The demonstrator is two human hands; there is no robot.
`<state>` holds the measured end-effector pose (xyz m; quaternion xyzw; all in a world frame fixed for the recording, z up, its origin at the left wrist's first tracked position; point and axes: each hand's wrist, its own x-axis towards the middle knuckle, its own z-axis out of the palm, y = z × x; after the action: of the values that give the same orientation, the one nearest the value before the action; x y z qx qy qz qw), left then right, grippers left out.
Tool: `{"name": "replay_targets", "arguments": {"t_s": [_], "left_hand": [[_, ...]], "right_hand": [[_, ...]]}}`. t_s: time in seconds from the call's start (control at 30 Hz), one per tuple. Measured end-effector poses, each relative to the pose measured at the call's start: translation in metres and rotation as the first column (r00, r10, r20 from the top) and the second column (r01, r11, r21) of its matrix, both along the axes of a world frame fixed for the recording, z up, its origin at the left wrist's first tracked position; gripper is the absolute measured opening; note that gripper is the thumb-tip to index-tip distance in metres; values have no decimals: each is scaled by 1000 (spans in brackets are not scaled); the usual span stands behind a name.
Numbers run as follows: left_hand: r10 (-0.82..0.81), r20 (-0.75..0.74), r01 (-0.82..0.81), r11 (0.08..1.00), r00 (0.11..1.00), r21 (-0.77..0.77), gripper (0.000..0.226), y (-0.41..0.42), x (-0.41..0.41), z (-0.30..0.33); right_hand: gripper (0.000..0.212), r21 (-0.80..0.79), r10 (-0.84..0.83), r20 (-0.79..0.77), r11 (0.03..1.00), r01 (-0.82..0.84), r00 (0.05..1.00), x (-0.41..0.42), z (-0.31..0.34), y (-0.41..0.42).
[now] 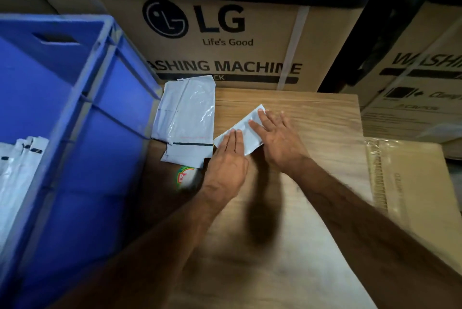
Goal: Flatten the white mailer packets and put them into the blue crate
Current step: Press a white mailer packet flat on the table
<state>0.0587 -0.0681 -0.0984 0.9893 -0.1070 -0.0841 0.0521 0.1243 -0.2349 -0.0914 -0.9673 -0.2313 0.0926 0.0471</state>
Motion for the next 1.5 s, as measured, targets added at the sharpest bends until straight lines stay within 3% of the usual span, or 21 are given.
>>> {"name": "replay_targets", "arguments": {"t_s": [0.2, 0.3, 0.43, 0.63, 1.07, 1.27, 1.5], "left_hand": [[-116, 116, 121, 992, 986, -39, 65, 42, -112, 33], [-171, 34, 173, 984, 985, -49, 65, 79, -190, 20], [-284, -115, 281, 959, 952, -45, 71, 113, -245, -1], [-209, -130, 196, 975, 969, -104, 65, 118, -254, -1], [-96, -88, 94, 995, 991, -32, 65, 110, -249, -16], [-327, -2, 326, 944, 945, -41, 64, 98, -258, -23], [-300, -14, 300, 954, 954, -4, 66, 94, -262, -28]], "right_hand": [[69, 267, -203, -2, 943, 196, 979, -161, 16, 21], [75, 303, -217, -97, 923, 237, 971, -257, 10, 43], [81, 233, -225, -241, 931, 281, 944, -327, -15, 70], [82, 278, -270, -238, 901, 332, 933, -337, -11, 89], [71, 244, -256, -204, 922, 302, 945, -332, -30, 99], [66, 266, -337, -173, 888, 374, 925, -345, -34, 77], [68, 289, -303, -202, 890, 352, 931, -347, -38, 75]]}}
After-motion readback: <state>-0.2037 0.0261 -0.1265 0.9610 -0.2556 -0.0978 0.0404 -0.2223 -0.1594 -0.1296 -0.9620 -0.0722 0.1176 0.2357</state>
